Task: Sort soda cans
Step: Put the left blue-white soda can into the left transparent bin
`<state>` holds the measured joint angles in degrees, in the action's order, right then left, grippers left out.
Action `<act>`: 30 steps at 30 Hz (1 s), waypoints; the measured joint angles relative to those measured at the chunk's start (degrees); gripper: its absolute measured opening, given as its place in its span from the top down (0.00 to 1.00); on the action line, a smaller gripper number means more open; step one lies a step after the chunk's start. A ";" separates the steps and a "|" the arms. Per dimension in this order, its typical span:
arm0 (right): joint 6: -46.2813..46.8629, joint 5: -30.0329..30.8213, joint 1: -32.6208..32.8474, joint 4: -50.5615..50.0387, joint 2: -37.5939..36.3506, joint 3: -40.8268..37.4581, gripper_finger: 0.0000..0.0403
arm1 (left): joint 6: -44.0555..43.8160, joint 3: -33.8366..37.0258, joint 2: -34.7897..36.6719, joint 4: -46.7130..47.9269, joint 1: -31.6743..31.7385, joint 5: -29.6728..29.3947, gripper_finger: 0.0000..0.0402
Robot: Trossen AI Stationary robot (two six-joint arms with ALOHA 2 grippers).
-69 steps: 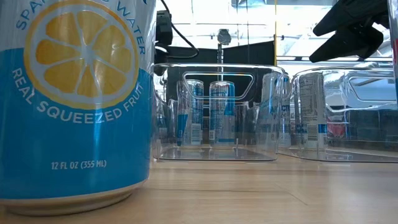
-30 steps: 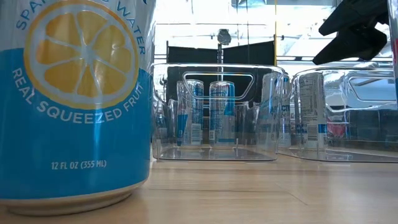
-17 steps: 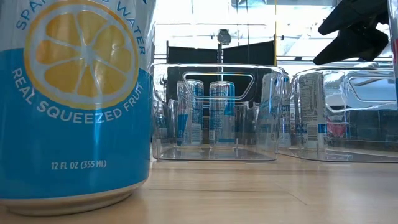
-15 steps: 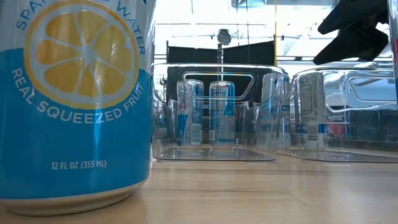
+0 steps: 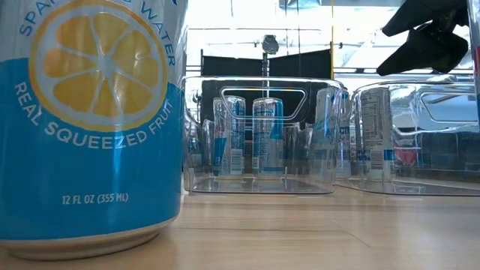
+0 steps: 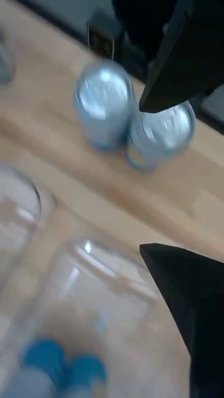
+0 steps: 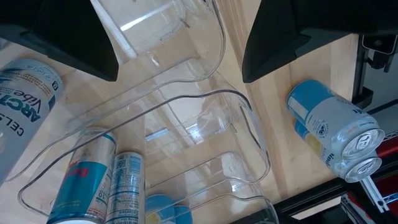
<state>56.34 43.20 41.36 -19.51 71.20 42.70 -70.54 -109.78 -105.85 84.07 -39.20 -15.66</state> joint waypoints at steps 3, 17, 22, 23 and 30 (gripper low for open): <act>0.00 -0.02 0.00 0.00 0.00 0.00 0.17 | 5.23 -0.04 -1.57 -4.71 -0.04 -0.11 0.08; -0.02 -0.04 0.00 0.00 0.00 0.00 0.17 | 16.42 0.00 -4.38 -13.01 2.24 0.53 0.08; -0.02 -0.03 0.00 -0.02 0.00 0.00 0.17 | 7.42 0.00 -4.41 -4.51 1.74 -0.46 0.08; -0.02 -0.02 0.00 -0.02 -0.02 0.00 0.17 | 6.56 0.00 -4.41 -3.51 1.55 -0.77 0.08; -0.07 -0.02 0.00 -0.02 -0.02 0.00 0.17 | 6.38 0.36 -4.40 -5.33 -0.56 -1.11 0.08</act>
<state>56.27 43.18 41.36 -19.53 71.18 42.70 -64.17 -109.42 -110.25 78.74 -39.76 -16.78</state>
